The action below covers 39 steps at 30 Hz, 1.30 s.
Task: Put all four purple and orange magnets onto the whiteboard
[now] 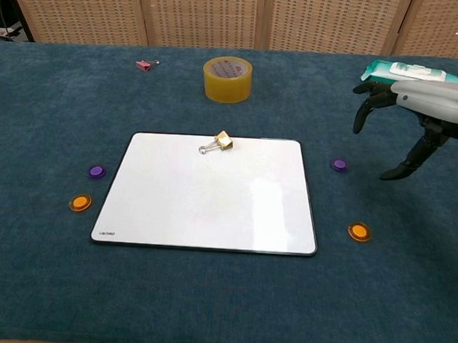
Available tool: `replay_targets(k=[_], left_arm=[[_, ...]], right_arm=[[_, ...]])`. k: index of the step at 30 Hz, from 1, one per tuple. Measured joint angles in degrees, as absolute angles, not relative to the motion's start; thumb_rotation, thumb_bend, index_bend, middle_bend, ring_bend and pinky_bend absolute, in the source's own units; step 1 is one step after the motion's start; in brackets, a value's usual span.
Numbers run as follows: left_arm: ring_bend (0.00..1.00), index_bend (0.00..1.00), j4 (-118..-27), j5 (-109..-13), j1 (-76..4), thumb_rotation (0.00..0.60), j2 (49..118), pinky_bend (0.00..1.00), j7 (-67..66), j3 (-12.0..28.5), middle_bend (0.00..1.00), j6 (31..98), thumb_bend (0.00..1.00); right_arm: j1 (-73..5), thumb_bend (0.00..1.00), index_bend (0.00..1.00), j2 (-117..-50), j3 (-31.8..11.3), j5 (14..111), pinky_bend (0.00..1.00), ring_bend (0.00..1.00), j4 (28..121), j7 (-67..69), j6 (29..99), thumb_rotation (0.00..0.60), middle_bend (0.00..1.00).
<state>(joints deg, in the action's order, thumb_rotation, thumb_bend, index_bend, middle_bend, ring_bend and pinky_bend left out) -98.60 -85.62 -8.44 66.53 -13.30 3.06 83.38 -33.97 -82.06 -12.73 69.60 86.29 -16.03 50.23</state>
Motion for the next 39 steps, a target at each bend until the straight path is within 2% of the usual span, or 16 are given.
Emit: replay_targets(k=[6, 15, 20, 39], left_arm=[[0.00, 0.00, -98.36, -84.27, -8.82, 0.600, 66.80, 0.00, -13.73, 3.50, 0.00, 82.59, 0.00], [0.00, 0.00, -97.98, -81.68, -9.42, 0.600, 66.83, 0.00, -12.83, 4.76, 0.00, 81.57, 0.00], [0.00, 0.00, -97.87, -80.88, -9.55, 0.600, 66.76, 0.00, -12.59, 4.94, 0.00, 81.19, 0.00], [0.00, 0.00, -97.91, -81.01, -9.75, 0.600, 66.72, 0.00, -12.71, 4.51, 0.00, 81.05, 0.00]], right_arm=[[-38.13, 0.16, 0.37, -88.40, -13.51, 64.63, 0.00, 0.00, 79.81, -20.10, 48.27, 0.600, 0.00], [-42.24, 0.22, 0.37, -93.18, -13.03, 62.11, 0.00, 0.00, 71.90, -21.26, 44.55, 0.600, 0.00], [-43.43, 0.27, 0.37, -93.94, -12.59, 61.75, 0.00, 0.00, 69.79, -20.53, 43.29, 0.600, 0.00], [-45.22, 0.29, 0.39, -92.09, -11.34, 59.00, 0.00, 0.00, 69.39, -22.12, 42.93, 0.600, 0.00]])
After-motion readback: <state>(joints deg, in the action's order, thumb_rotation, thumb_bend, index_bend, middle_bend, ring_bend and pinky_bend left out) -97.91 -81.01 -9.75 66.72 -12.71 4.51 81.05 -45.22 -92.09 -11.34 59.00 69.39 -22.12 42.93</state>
